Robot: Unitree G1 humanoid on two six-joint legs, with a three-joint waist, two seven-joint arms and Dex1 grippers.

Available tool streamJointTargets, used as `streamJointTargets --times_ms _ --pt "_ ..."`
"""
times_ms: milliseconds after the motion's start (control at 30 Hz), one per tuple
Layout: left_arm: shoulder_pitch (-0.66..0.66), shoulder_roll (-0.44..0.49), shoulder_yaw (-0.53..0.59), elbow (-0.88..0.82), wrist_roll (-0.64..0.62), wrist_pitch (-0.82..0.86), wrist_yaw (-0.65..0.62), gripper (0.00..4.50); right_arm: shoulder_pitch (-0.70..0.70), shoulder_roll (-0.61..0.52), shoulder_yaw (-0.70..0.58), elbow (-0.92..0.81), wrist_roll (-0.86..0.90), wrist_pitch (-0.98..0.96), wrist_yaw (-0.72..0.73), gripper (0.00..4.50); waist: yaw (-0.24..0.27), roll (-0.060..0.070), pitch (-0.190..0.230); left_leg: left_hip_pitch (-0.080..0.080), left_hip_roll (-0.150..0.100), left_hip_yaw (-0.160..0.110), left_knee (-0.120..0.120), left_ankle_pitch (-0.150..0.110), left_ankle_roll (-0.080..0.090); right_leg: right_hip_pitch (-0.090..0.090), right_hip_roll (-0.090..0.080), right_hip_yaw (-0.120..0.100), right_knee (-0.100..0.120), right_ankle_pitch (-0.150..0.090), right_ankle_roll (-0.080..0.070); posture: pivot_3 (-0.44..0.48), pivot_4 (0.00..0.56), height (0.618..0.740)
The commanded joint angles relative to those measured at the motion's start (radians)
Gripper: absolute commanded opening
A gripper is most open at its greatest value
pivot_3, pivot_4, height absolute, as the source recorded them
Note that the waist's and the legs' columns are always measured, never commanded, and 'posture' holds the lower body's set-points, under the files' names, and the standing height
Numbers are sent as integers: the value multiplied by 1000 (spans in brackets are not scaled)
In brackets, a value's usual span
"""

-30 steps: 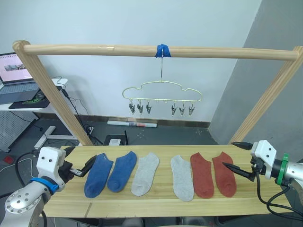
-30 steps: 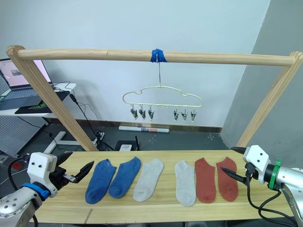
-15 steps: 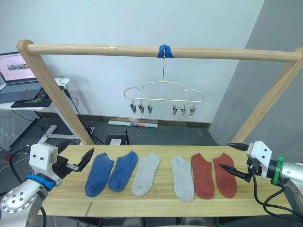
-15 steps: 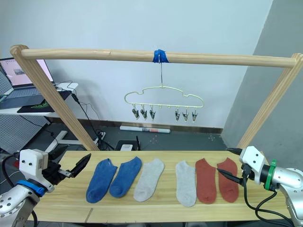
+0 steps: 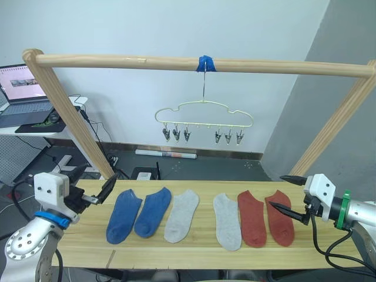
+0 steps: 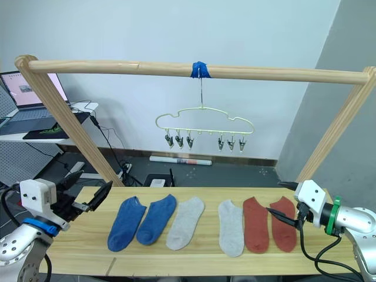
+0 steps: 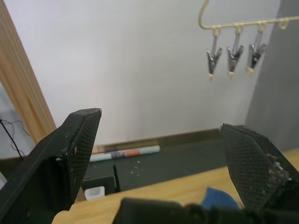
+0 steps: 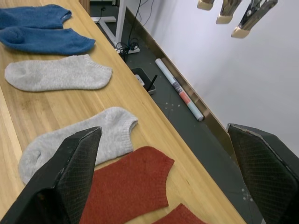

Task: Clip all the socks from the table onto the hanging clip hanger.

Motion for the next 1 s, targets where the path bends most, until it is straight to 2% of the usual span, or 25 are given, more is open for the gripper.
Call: streamJointTargets --times_ms 33,67,133,167,200,267,333,400,533,667,800,967,1000 --pt "-65 -11 -30 -49 -7 32 51 4488 -33 3 -19 -111 44 85 -49 4500 -1 1 12 1 0 0 0 0 0 0 0 0 0 0 0 -84 110 740" --pt "-89 -17 -45 -53 -5 42 66 4488 -41 8 -21 -142 59 111 -62 4500 -3 1 25 1 0 0 0 0 0 0 0 0 -1 0 0 -84 110 740" --pt "-158 -43 -94 -68 10 73 116 4488 -56 13 -28 -237 114 185 -91 4500 -6 2 51 3 0 0 1 0 0 3 0 1 0 1 1 -118 165 740" --pt "-177 -52 -108 -75 12 82 130 4488 -58 13 -32 -270 134 216 -102 4500 -7 3 63 3 0 0 3 0 0 3 0 1 1 1 1 -118 165 740" --pt "-199 -59 -122 -82 13 105 147 4488 -60 12 -38 -307 158 252 -116 4500 -9 2 74 2 0 -1 5 0 0 4 0 1 2 1 1 -133 191 740" --pt "-244 -72 -142 -88 7 166 186 4488 -71 6 -48 -377 209 324 -146 4500 -15 3 95 -3 1 -2 7 0 0 1 1 0 1 1 2 -155 236 740" --pt "-268 -78 -150 -92 5 197 208 4488 -83 4 -55 -416 242 375 -171 4500 -25 3 120 -11 0 -4 10 0 0 -5 1 -1 1 6 9 -155 236 740" --pt "-302 -90 -160 -93 -18 215 210 4488 -119 7 -60 -453 293 437 -208 4500 -33 2 140 -15 0 -4 10 0 1 -7 0 -1 0 8 7 -171 281 740" --pt "-366 -111 -176 -75 -30 237 225 4488 -206 -3 -62 -508 376 538 -264 4500 -51 1 181 -22 -1 -5 13 -1 1 -12 0 -2 0 9 5 -181 306 740" --pt "-398 -130 -198 -57 -6 192 229 4488 -281 -11 -62 -530 436 609 -310 4500 -55 0 201 -30 -1 -7 13 -1 2 -20 0 -3 1 10 5 -187 324 740" --pt "-427 -154 -216 -27 19 143 236 3654 -314 -18 -57 -540 468 642 -328 4500 -55 -2 219 -32 -1 -7 12 -1 2 -21 -1 -4 1 10 5 -194 332 740" --pt "-436 -161 -227 17 44 103 232 2170 -318 -25 -66 -558 491 659 -340 4500 -55 -1 231 -35 -1 -8 13 -1 2 -23 -2 -5 0 10 5 -212 347 740" --pt "-447 -164 -231 30 50 93 232 2170 -318 -29 -66 -561 495 659 -339 4500 -55 -2 236 -36 -1 -8 13 -1 2 -23 -2 -5 0 10 5 -212 347 740"
